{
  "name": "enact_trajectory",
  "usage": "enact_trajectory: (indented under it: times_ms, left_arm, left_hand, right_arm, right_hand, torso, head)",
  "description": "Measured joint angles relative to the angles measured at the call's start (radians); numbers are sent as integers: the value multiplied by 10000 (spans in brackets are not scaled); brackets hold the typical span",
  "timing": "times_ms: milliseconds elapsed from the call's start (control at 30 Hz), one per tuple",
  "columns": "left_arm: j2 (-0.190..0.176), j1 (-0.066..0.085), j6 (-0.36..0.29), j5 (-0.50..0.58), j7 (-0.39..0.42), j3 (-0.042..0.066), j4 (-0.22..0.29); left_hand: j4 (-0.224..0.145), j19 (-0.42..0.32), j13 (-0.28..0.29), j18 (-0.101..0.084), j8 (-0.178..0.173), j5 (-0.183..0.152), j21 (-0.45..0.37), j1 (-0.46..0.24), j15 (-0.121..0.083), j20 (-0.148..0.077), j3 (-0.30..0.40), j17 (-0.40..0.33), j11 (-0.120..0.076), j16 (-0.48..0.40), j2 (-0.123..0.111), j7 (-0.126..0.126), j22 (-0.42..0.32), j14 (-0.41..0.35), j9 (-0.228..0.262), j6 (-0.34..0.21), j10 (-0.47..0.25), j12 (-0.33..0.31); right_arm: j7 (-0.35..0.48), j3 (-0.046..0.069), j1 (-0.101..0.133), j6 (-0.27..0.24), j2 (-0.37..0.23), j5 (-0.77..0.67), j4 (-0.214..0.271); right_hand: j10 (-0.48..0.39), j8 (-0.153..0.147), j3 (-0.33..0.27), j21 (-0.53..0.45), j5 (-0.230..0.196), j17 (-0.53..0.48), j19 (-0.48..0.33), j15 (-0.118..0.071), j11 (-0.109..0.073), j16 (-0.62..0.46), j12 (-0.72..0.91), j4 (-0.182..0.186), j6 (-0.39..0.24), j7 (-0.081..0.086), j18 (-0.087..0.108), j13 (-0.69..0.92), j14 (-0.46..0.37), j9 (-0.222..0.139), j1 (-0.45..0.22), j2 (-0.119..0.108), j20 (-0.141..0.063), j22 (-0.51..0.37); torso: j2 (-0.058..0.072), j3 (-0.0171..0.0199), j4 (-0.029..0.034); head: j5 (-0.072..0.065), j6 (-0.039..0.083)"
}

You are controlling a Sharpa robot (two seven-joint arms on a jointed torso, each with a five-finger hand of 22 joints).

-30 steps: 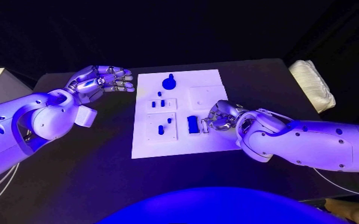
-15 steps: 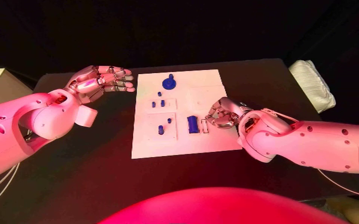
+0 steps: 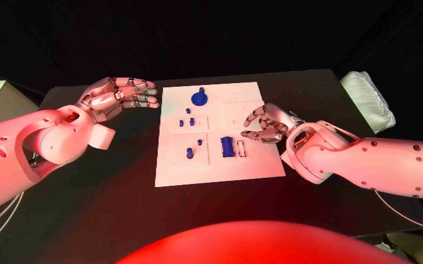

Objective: Assemble the parts on the task board

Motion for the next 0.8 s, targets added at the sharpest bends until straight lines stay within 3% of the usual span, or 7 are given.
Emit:
enact_trajectory:
  times_ms: [100, 367, 467, 600, 667, 733, 800]
  left_arm:
    - [17, -12, -46, 0, 47, 0, -38]
    - [222, -59, -318, 16, 244, -3, -283]
    - [359, -82, -482, 44, 351, -4, -453]
    - [571, -108, -762, 101, 517, -7, -731]
    - [655, -111, -878, 141, 586, -7, -842]
    - [761, -113, -1028, 174, 671, -7, -990]
    - [880, -116, -1199, 228, 764, -7, -1166]
  left_hand:
    - [0, -1, 0, 0, -38, 0, -50, 61, 2, 0, 0, 26, 0, -31, -61, 36, -33, -2, -16, -37, 0, 0]
    - [-126, -150, -19, 0, -97, 0, -435, 265, 183, 149, -125, 36, 74, -449, -265, -89, -265, -400, -77, -234, -293, -51]
    - [-154, -331, -31, 0, -213, 0, -661, 345, 308, 253, -154, 16, 217, -715, -264, -272, -403, -599, -177, -418, -436, -135]
    - [-181, -560, -45, 0, -354, 0, -987, 385, 445, 413, -237, -160, 286, -1055, -223, -484, -605, -1062, -360, -630, -648, -318]
    - [-180, -650, -45, -1, -383, 0, -1086, 385, 486, 430, -292, -213, 320, -1140, -224, -500, -673, -1133, -410, -645, -683, -368]
    - [-180, -649, -45, -1, -383, 0, -1092, 389, 499, 430, -292, -236, 320, -1150, -220, -500, -702, -1146, -438, -645, -683, -368]
    - [-180, -648, -45, -1, -383, 0, -1095, 424, 499, 430, -292, -240, 320, -1150, -185, -499, -714, -1146, -440, -645, -683, -368]
  right_arm:
    - [795, 5, 169, -5, -59, 536, -208]
    - [3134, 4, 655, 252, -47, 2645, -1133]
    - [3879, 4, 859, 407, 35, 3446, -1514]
    - [4656, 13, 1126, 575, 197, 4554, -2068]
    - [4895, 13, 1247, 632, 298, 5006, -2336]
    - [5152, 18, 1387, 690, 413, 5547, -2636]
    - [5385, 29, 1506, 746, 537, 6101, -2950]
  right_hand:
    - [-18, -187, -253, -665, 169, 0, 1, 71, 59, -139, -464, -8, -100, 99, 0, 0, 0, -76, 289, 12, 72, -1]
    - [-405, -496, -493, -2358, 485, -1, 0, 213, 259, -578, -1742, -8, -267, 265, 312, 0, -2, -181, 625, 76, 214, -1]
    - [-850, -557, -564, -3386, 485, -2, -241, 229, 296, -903, -2546, 4, -313, 310, 551, 0, -20, -207, 767, 66, 332, -2]
    - [-1893, -653, -562, -5449, 504, -343, -975, 361, 351, -1603, -4194, 6, -351, 309, 860, -106, -111, -282, 961, 130, 376, -3]
    - [-2877, -703, -428, -7446, 540, -1343, -1723, 377, 386, -2418, -6053, 45, -490, 325, 1221, -1122, -732, -339, 1190, 167, 411, -161]
    - [-3603, -728, -70, -10309, 541, -3080, -2747, 403, 443, -4004, -7941, 62, -568, 315, 1578, -2630, -1833, -414, 1344, 119, 446, -1188]
    - [-3722, -728, 151, -11196, 541, -4211, -2920, 409, 425, -5150, -8692, 96, -568, 315, 1579, -3583, -2471, -448, 1358, 105, 476, -1740]
  torso:
    - [-10, -6, -1]
    - [-86, -32, -33]
    - [-151, -52, -52]
    - [-249, -77, -74]
    - [-290, -82, -85]
    - [-344, -101, -99]
    - [-400, -119, -111]
  head:
    - [6, 0]
    - [43, 0]
    - [81, 0]
    - [116, 0]
    - [131, 0]
    - [157, 0]
    - [184, 0]
